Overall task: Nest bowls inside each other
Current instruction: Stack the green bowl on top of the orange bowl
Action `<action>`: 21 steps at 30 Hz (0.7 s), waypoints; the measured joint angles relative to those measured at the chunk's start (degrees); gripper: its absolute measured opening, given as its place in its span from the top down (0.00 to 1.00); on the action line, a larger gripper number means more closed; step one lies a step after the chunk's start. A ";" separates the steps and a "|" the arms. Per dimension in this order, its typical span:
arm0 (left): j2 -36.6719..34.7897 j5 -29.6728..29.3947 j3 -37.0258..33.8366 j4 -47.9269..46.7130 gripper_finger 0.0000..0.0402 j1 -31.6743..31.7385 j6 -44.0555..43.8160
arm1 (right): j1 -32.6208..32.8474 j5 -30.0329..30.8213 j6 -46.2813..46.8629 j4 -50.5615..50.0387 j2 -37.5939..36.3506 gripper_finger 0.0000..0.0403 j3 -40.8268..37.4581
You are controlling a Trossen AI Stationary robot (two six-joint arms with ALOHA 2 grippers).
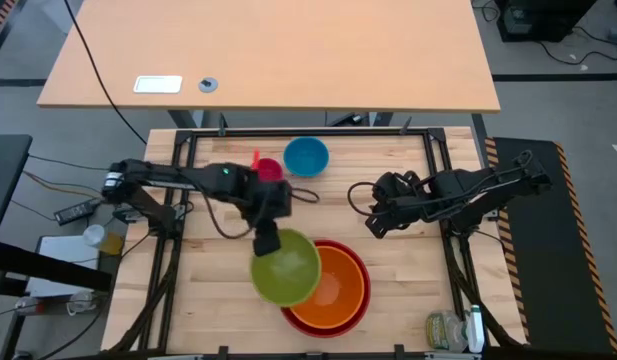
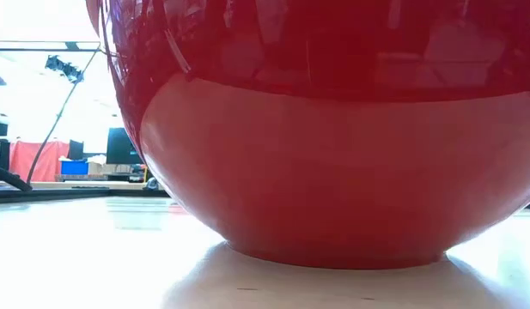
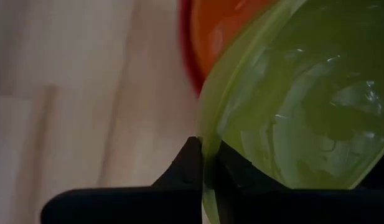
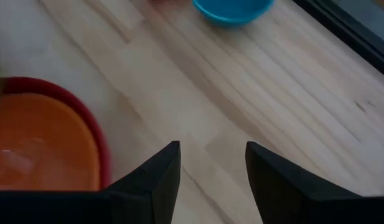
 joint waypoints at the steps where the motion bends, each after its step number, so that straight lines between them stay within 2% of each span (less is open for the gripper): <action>1: 1.46 0.07 1.44 0.13 0.97 -0.71 -0.95 | -0.20 0.00 0.97 -1.30 -0.19 0.54 0.00; 5: 8.28 -1.86 8.10 0.14 0.97 -2.50 -2.33 | -0.66 1.07 4.30 -5.36 -1.35 0.54 0.00; 12: 20.34 -4.21 19.10 -0.01 0.97 -3.42 -0.83 | -0.62 4.60 6.29 -6.49 -3.99 0.54 0.00; 18: 27.25 -4.66 25.39 -0.94 0.97 -3.84 0.85 | -0.62 4.83 10.87 -10.39 -4.96 0.54 0.00; 21: 29.21 -5.76 26.29 -0.92 0.97 -4.84 2.32 | -0.62 4.87 11.92 -12.47 -4.94 0.54 0.00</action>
